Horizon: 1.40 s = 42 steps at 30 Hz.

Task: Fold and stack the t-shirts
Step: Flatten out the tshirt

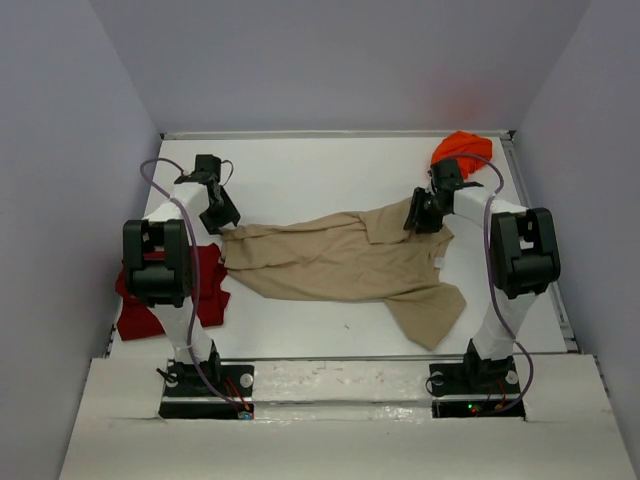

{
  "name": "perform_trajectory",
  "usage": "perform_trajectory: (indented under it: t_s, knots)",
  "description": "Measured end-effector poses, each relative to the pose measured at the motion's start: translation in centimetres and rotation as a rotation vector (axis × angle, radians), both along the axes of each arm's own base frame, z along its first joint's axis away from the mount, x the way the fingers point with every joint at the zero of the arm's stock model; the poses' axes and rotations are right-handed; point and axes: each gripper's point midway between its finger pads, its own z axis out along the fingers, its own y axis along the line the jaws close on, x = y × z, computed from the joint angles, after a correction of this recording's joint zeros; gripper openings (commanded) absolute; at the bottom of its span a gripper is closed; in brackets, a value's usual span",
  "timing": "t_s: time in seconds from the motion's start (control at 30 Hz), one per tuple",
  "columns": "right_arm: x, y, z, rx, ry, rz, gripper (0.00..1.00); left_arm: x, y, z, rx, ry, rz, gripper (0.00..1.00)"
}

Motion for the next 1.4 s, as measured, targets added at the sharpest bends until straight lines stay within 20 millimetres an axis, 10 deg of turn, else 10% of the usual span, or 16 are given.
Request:
perform_trajectory:
  t_s: [0.4,0.7,0.97,1.4]
  knots:
    - [0.0,-1.4,3.9,-0.059,-0.079,-0.03,0.48,0.3,-0.4,0.2,-0.014,-0.019,-0.009,0.53]
    - [-1.7,-1.4,-0.1,-0.065,0.034,-0.027,0.45,0.3,-0.7,0.3,-0.017,-0.023,-0.016,0.53]
    - [-1.7,-1.1,-0.4,-0.048,0.04,-0.029,0.0,0.3,-1.2,0.5,-0.013,-0.029,-0.029,0.53]
    - [-1.5,-1.8,-0.6,-0.084,0.042,-0.056,0.16,0.3,-2.9,1.8,-0.011,-0.062,-0.071,0.53]
